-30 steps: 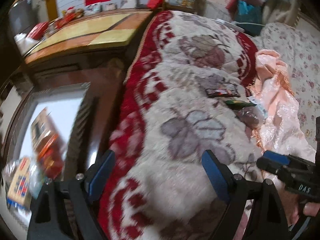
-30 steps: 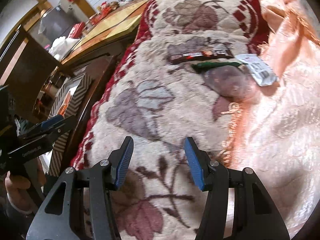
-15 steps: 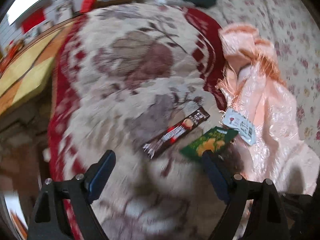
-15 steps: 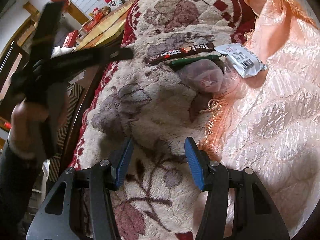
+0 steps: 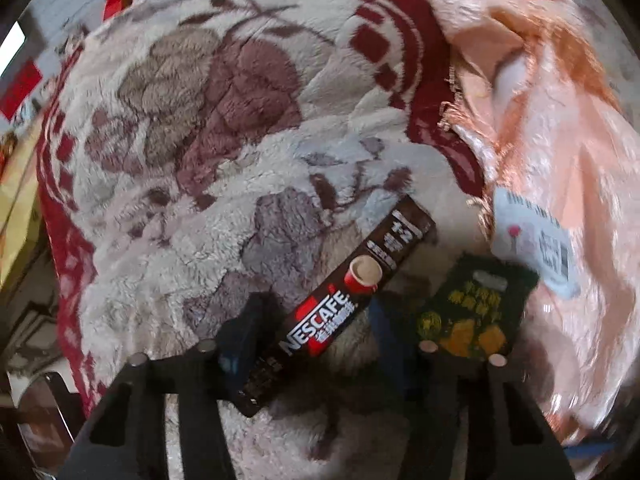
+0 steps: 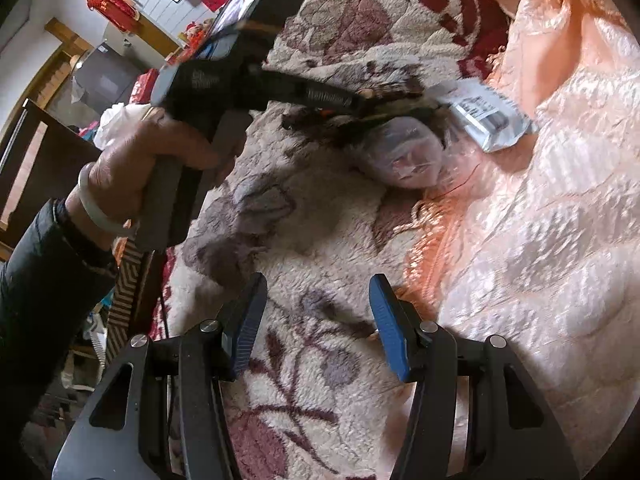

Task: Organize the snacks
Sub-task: 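Grasp the brown chocolate bar with the left gripper while the right grasps the green pack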

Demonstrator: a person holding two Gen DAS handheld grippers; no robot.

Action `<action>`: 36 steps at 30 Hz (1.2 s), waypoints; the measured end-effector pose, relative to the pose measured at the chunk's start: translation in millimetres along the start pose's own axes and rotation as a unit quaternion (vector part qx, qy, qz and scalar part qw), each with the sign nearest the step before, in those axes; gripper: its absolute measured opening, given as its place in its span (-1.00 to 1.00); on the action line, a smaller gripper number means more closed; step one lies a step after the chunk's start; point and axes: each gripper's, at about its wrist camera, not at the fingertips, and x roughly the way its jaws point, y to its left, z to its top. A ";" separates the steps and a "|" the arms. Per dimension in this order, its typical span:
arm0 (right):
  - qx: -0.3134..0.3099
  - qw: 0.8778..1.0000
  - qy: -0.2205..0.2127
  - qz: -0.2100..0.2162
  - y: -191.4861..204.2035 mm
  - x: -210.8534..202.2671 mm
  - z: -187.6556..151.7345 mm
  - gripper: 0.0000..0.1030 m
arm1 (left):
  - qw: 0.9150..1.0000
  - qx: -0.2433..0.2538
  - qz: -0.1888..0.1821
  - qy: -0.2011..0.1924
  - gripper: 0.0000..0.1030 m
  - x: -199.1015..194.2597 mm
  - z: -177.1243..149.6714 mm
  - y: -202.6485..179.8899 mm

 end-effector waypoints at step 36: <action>-0.252 0.959 0.044 -0.125 30.4 67.9 144.5 0.40 | 0.988 -0.157 0.008 -0.006 0.41 -74.9 -105.7 88.6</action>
